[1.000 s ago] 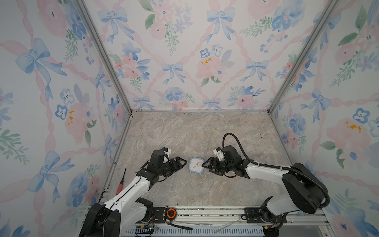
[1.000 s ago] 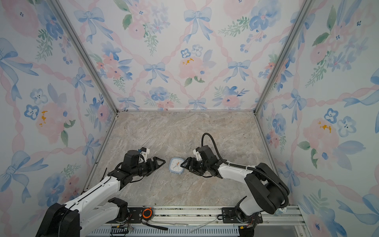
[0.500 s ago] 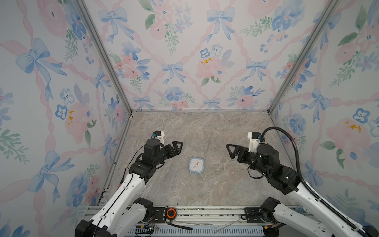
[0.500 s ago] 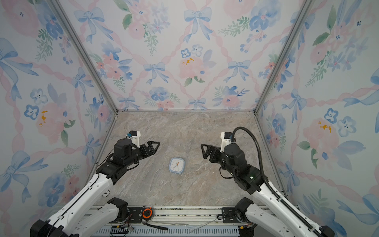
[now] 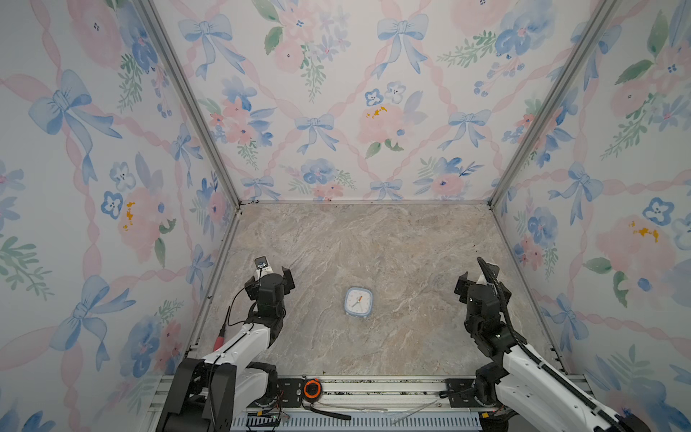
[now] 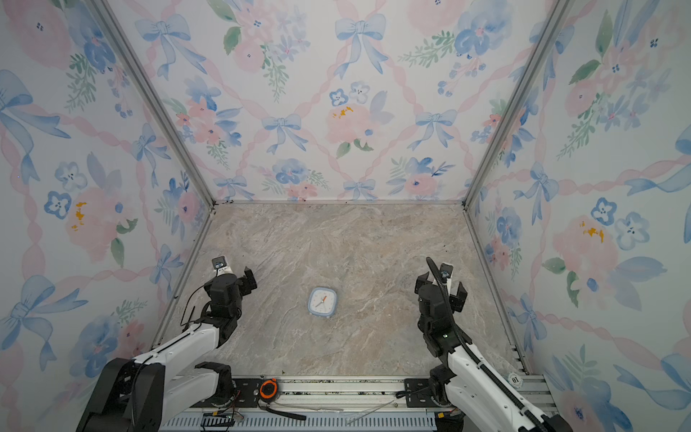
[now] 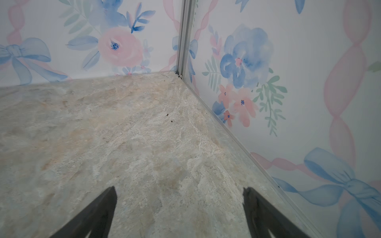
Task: Insert the battery into the alarm
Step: Reset both arms
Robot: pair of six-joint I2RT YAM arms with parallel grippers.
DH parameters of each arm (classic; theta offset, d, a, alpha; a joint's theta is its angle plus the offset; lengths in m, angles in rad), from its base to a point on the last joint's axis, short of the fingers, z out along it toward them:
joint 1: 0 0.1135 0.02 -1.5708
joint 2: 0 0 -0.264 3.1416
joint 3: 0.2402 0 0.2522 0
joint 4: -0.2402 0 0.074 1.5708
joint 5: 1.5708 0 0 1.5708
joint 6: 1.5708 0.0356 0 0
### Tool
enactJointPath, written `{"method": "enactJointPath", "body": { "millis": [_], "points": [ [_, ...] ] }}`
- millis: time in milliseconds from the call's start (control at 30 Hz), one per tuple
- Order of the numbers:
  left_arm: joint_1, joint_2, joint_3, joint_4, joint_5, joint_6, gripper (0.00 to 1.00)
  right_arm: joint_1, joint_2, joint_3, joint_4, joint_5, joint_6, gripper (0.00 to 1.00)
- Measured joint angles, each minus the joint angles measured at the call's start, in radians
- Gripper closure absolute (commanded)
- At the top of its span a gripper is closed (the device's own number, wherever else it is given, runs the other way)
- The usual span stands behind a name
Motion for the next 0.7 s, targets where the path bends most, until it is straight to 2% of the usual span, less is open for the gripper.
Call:
{"method": "enactJointPath", "body": {
  "millis": [200, 333, 400, 500, 700],
  "points": [
    [0.059, 0.179, -0.022, 0.256, 0.117, 0.086, 0.02, -0.161, 0.342, -0.035, 0.344, -0.139, -0.085, 0.04],
    [0.071, 0.333, -0.022, 0.484, 0.204, 0.144, 0.02, -0.252, 0.556, -0.022, 0.592, -0.324, -0.086, 0.04],
    [0.075, 0.397, -0.015, 0.524, 0.229, 0.156, 0.02, -0.277, 0.671, -0.004, 0.685, -0.416, -0.089, 0.04],
    [0.079, 0.406, -0.007, 0.539, 0.260, 0.167, 0.02, -0.291, 0.709, 0.043, 0.657, -0.513, -0.091, 0.04],
    [0.079, 0.405, 0.002, 0.566, 0.282, 0.178, 0.02, -0.282, 0.706, 0.120, 0.658, -0.566, -0.106, 0.04]
  ]
}}
